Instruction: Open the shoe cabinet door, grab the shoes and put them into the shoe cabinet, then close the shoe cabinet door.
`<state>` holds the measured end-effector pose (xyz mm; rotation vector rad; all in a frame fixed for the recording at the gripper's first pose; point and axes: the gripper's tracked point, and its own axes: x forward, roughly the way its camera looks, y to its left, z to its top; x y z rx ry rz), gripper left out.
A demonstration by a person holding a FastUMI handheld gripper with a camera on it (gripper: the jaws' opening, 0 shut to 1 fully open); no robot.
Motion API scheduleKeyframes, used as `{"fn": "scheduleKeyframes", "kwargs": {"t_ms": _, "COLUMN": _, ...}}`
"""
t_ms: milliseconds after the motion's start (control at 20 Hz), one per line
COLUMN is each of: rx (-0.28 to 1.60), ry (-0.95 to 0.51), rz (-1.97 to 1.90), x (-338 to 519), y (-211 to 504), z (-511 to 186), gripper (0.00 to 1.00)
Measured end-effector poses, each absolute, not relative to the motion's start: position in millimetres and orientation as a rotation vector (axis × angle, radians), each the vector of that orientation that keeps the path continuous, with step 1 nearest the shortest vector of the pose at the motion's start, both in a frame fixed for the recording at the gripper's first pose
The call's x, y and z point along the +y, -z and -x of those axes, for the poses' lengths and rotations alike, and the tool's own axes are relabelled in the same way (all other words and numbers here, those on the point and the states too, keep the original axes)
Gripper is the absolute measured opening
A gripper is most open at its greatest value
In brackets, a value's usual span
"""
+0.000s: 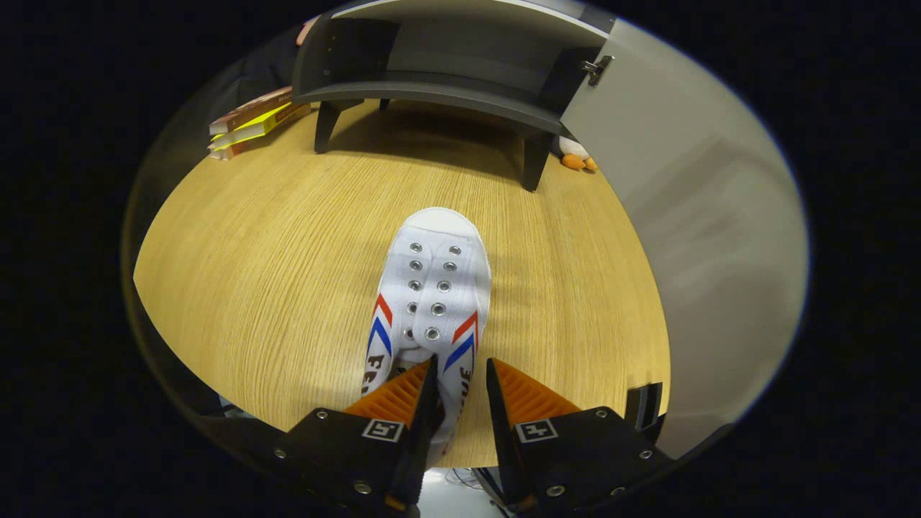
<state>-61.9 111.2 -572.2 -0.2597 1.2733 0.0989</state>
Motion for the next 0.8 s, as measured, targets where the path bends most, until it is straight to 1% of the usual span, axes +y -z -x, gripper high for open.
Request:
{"fn": "scheduleKeyframes", "kwargs": {"t_ms": 50, "rx": 1.254, "ry": -0.099, "rz": 0.240, "x": 113.1, "y": 572.1, "z": 58.7, "gripper": 0.40}}
{"fn": "scheduleKeyframes", "kwargs": {"t_ms": 100, "rx": 1.244, "ry": -0.101, "rz": 0.236, "x": 113.3, "y": 575.5, "z": 57.8, "gripper": 0.35}}
{"fn": "scheduleKeyframes", "kwargs": {"t_ms": 250, "rx": 1.221, "ry": -0.079, "rz": 0.233, "x": 116.4, "y": 572.6, "z": 57.3, "gripper": 0.35}}
{"fn": "scheduleKeyframes", "kwargs": {"t_ms": 350, "rx": 1.217, "ry": -0.012, "rz": 0.253, "x": 110.0, "y": 575.8, "z": 57.4, "gripper": 0.27}}
{"fn": "scheduleKeyframes", "kwargs": {"t_ms": 400, "rx": 1.221, "ry": 0.025, "rz": 0.248, "x": 110.2, "y": 573.7, "z": 58.1, "gripper": 0.16}}
{"fn": "scheduleKeyframes", "kwargs": {"t_ms": 500, "rx": 1.216, "ry": 0.038, "rz": 0.224, "x": 112.9, "y": 572.8, "z": 58.3, "gripper": 0.04}}
{"fn": "scheduleKeyframes", "kwargs": {"t_ms": 700, "rx": 1.249, "ry": 0.031, "rz": -0.002, "x": 119.7, "y": 559.7, "z": 60.9, "gripper": 0.00}}
{"fn": "scheduleKeyframes", "kwargs": {"t_ms": 800, "rx": 1.240, "ry": -0.001, "rz": -0.041, "x": 118.4, "y": 548.0, "z": 57.6, "gripper": 0.00}}
